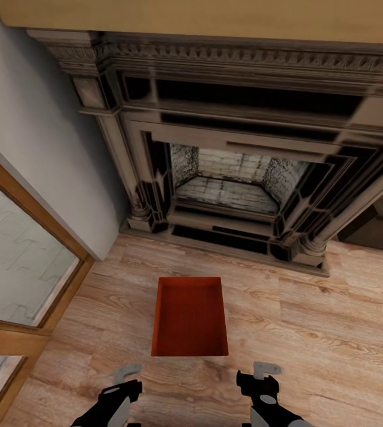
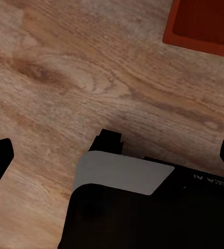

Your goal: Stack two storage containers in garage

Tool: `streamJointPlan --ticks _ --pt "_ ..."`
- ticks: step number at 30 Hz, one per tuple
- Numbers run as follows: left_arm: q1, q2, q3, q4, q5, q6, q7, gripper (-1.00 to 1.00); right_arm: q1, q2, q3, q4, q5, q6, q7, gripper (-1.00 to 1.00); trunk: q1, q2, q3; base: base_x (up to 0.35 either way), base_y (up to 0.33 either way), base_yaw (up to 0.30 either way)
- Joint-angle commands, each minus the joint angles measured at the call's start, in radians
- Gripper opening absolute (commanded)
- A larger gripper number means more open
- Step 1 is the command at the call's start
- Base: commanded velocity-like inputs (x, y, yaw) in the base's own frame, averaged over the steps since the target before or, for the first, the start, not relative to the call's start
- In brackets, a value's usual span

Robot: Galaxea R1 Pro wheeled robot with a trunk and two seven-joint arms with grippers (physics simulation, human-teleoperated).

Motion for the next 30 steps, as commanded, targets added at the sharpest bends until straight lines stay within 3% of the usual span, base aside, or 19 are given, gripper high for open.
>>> streamJointPlan --ticks 1,7,13,18,26,30 --pt "0.000 -0.001 0.002 -0.001 0.004 0.000 0.002 1.00 -0.001 0.006 0.000 0.001 -0.005 -0.009 0.001 1.00 0.000 -0.001 -0.001 0.000 0.000 0.000" --pt "0.000 -0.001 -0.001 -0.002 -0.001 -0.017 -0.005 1.00 0.000 0.041 0.008 0.000 -0.001 -0.018 0.010 1.00 0.000 -0.001 -0.001 0.000 0.000 0.000" --pt "0.000 0.002 -0.010 -0.013 0.000 -0.023 -0.010 1.00 0.000 0.045 0.009 -0.001 0.001 -0.035 0.013 1.00 0.000 -0.001 -0.001 0.000 0.000 0.000" --pt "0.000 0.003 -0.010 -0.015 0.000 -0.024 -0.011 1.00 0.000 0.046 0.005 0.000 0.000 -0.101 0.013 1.00 0.000 -0.001 -0.001 0.000 0.000 0.000" --pt "0.000 0.004 -0.011 -0.014 0.000 -0.024 -0.011 1.00 0.001 0.044 0.007 0.001 0.004 -0.113 0.013 1.00 0.000 -0.001 -0.001 0.000 0.000 0.000" --pt "0.000 0.004 -0.011 -0.014 0.001 -0.024 -0.012 1.00 0.000 0.044 0.008 0.001 0.061 -0.109 0.014 1.00 0.000 -0.001 -0.001 0.000 0.000 0.000"
